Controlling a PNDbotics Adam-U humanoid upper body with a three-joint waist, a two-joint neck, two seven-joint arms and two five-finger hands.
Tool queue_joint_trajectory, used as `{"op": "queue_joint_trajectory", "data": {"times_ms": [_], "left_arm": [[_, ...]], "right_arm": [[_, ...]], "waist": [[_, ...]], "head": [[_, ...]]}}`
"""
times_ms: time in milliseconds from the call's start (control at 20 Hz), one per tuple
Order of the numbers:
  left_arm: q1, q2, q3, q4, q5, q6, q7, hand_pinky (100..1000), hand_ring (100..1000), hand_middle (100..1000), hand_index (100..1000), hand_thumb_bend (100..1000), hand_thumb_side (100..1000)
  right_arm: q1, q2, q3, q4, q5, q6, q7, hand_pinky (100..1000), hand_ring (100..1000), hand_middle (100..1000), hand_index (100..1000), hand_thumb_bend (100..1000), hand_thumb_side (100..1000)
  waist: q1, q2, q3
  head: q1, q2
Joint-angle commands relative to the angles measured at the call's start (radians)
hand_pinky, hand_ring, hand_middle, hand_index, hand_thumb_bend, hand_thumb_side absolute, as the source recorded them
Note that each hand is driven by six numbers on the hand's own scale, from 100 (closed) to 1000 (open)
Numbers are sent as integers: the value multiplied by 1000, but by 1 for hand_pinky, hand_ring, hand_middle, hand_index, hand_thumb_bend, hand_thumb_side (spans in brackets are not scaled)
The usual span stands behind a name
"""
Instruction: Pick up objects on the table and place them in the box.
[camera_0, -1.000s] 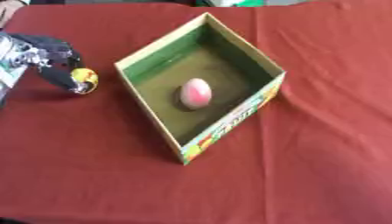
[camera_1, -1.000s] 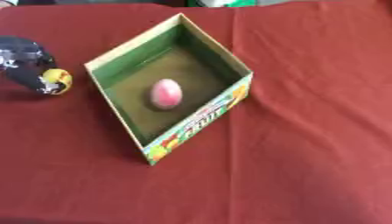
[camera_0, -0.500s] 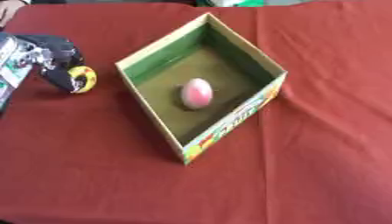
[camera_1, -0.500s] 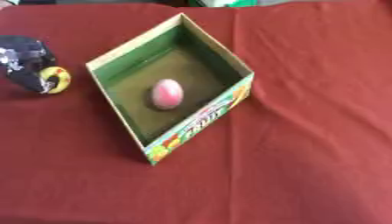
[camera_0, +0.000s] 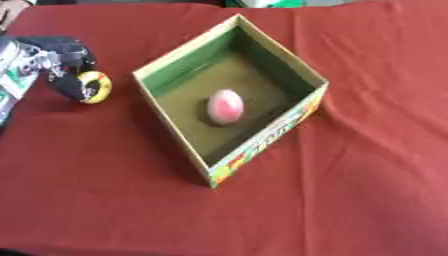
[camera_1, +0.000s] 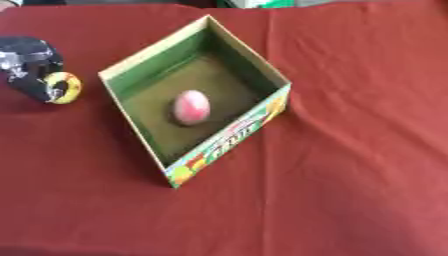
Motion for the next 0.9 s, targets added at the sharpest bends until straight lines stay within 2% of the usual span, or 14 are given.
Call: {"op": "queue_joint_trajectory", "data": {"times_ms": [50, 250, 300, 350, 700, 900], "left_arm": [[-23, 26, 21, -25, 4, 12, 20, 453, 528, 477, 541, 100, 254], [-24, 29, 28, -40, -1, 24, 46, 429, 507, 461, 524, 100, 266], [-24, 30, 29, -44, -1, 26, 52, 421, 501, 457, 519, 100, 377], [-25, 31, 30, -50, -3, 27, 58, 414, 495, 453, 514, 100, 274], [-32, 39, 52, -122, 14, 36, 96, 382, 466, 430, 489, 100, 307], [-61, 33, 83, -220, 48, 48, 126, 369, 449, 422, 482, 100, 329]], "right_arm": [[-8, -15, -13, -19, -2, 4, 0, 850, 819, 731, 892, 100, 717], [-6, -14, -14, -19, -3, 6, -1, 850, 819, 731, 892, 100, 717], [-6, -13, -14, -19, -3, 6, -1, 850, 819, 731, 892, 100, 717], [-6, -13, -14, -19, -3, 6, -2, 850, 819, 731, 891, 100, 717], [1, -13, -19, -19, -6, 6, -8, 850, 820, 731, 890, 100, 716], [3, -14, -22, -19, -7, 9, -12, 850, 820, 730, 888, 100, 713]], "waist": [[0, -23, 3], [0, -26, 5], [0, -27, 6], [0, -28, 6], [2, -39, 12], [4, -45, 17]], "head": [[-2, 1], [-5, 2], [-5, 2], [-5, 1], [-16, -1], [-46, -4]]}}
